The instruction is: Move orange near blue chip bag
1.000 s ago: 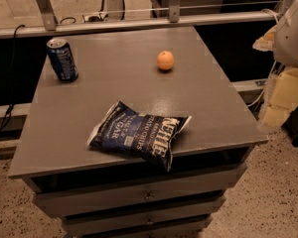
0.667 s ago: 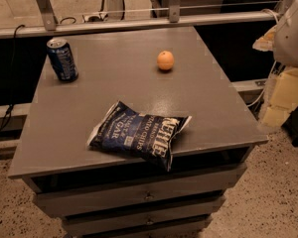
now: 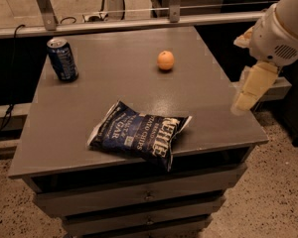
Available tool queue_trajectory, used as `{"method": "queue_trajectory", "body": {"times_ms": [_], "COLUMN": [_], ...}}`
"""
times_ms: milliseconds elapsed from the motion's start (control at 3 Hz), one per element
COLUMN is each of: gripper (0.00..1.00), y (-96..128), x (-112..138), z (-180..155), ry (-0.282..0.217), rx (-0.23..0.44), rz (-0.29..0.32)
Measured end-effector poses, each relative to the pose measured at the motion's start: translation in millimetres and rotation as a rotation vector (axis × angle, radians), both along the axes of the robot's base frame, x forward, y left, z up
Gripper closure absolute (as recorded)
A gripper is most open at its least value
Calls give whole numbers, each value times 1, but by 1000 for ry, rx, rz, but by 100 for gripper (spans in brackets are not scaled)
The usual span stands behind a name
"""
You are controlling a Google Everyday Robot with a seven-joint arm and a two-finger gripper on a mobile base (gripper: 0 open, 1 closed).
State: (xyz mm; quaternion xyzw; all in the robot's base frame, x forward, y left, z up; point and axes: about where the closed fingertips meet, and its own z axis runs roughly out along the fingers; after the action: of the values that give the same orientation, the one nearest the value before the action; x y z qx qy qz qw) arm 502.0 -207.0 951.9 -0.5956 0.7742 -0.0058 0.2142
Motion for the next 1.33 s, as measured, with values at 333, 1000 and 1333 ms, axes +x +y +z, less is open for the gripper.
{"method": "queue_trajectory", "body": {"times_ms": [333, 1000, 1333], "gripper": [0, 0, 0], "y": [12, 44, 68], "x": [64, 165, 200], "z": [-19, -59, -72], "ry": [-27, -40, -51], "rx": [81, 265, 368], "rz": [-30, -137, -177]}}
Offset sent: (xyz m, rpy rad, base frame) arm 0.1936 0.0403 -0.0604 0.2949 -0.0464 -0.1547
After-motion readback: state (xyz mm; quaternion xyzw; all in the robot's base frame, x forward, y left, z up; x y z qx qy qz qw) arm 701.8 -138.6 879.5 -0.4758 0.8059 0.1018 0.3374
